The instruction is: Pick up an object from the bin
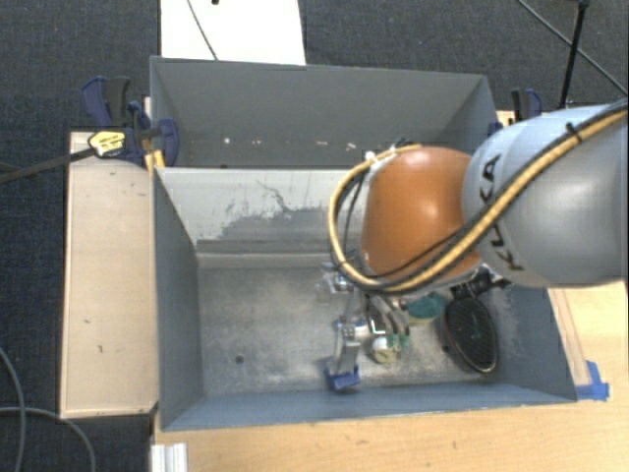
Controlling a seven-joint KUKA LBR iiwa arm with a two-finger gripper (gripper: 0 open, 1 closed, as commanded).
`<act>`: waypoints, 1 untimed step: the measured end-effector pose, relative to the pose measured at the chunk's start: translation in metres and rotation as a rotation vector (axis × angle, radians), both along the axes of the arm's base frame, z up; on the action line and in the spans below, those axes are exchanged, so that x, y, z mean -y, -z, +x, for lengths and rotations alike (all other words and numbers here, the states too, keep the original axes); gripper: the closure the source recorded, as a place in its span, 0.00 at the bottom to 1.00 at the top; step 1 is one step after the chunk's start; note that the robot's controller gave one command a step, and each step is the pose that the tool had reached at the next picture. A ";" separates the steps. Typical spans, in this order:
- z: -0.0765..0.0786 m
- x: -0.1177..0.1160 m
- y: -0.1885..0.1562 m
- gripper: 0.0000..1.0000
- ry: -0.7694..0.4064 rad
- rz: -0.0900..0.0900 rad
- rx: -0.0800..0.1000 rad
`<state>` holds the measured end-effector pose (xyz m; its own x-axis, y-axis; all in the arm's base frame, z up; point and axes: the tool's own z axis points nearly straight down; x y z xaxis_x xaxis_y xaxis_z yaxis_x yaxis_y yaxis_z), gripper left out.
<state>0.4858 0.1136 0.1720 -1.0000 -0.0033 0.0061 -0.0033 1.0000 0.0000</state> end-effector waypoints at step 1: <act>0.001 0.051 0.096 0.00 0.104 0.002 -0.005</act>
Offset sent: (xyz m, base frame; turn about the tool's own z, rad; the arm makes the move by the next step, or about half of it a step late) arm 0.0027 -0.0510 -0.0944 0.0978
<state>0.4867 0.0628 0.0757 -0.9949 0.1002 0.0108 0.1003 0.9950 0.0015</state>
